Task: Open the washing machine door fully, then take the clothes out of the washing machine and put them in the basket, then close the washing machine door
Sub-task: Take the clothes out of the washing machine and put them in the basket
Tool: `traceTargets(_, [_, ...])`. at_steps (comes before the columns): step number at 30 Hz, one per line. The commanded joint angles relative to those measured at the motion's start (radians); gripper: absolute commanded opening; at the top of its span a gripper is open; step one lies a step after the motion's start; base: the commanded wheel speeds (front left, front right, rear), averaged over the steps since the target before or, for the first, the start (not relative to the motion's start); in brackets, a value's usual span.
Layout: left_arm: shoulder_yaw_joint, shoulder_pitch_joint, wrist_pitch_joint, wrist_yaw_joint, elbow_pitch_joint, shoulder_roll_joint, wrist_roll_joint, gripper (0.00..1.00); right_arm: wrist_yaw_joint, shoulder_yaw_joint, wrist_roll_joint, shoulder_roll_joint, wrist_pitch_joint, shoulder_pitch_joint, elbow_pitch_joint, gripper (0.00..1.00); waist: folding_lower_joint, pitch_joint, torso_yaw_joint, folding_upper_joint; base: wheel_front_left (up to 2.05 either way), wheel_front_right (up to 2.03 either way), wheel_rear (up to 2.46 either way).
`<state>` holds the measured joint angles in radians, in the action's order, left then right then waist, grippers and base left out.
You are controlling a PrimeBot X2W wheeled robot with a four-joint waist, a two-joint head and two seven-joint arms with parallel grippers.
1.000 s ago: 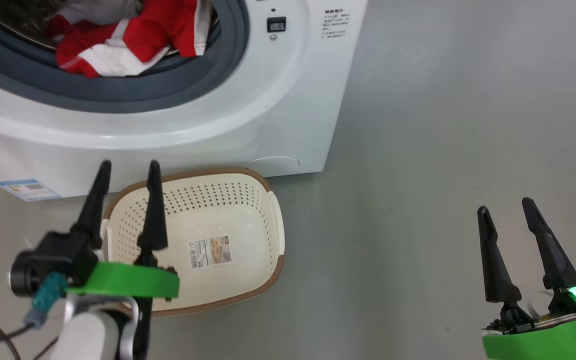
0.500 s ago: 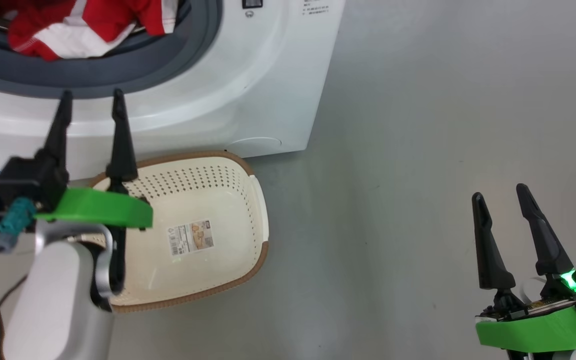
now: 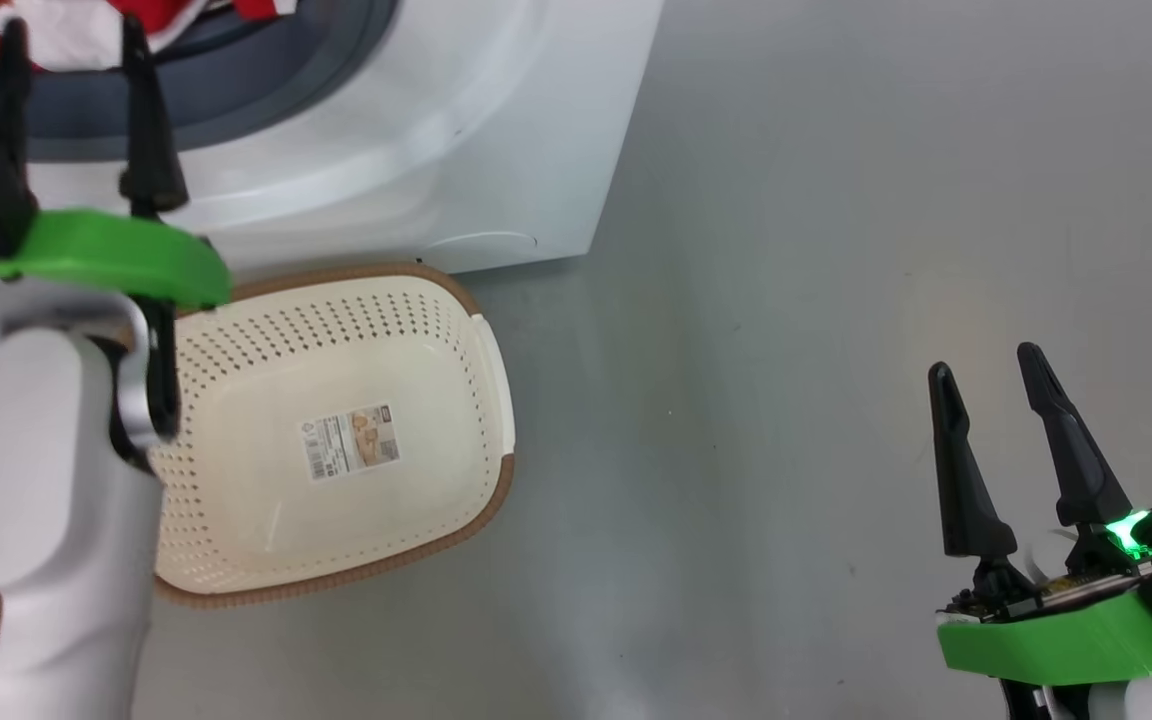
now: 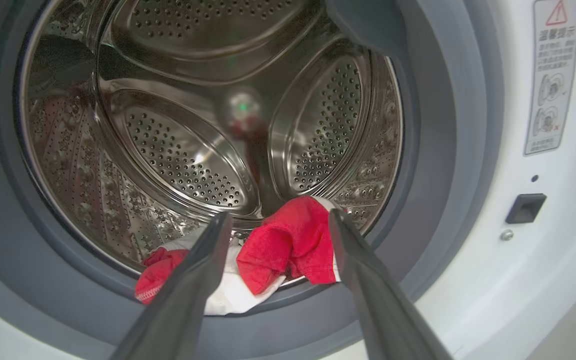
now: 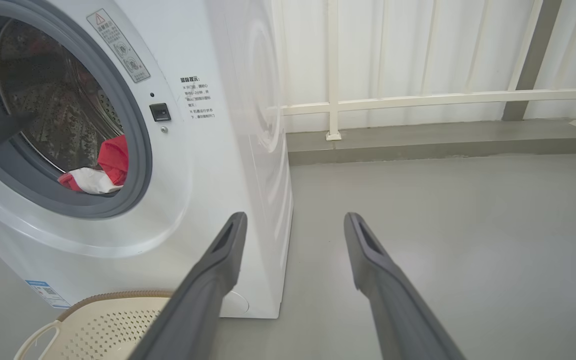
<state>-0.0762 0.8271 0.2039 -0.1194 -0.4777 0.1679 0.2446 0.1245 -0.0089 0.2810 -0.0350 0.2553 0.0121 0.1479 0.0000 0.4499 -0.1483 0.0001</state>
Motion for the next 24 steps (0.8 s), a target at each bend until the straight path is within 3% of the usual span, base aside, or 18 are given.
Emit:
traceTargets(1, [0.027,0.029,0.002,-0.010,0.011,0.039,-0.012,1.00,0.006,0.030,0.006,-0.015,0.005,0.032,0.021,1.00,0.0000,0.016,-0.008,-0.0001,0.00,0.00,0.00])
traceTargets(15, [0.050,0.247,0.030,-0.032,-0.228,0.061,0.003,1.00,0.006,0.063,0.000,-0.015,0.006,0.064,0.006,1.00,0.0000,0.083,-0.043,-0.0001,0.00,0.00,0.00])
traceTargets(24, [0.046,0.361,0.038,-0.039,-0.371,0.115,-0.010,1.00,0.006,0.085,-0.006,-0.015,0.006,0.071,0.002,1.00,0.0000,0.113,-0.067,-0.0001,0.00,0.00,0.00])
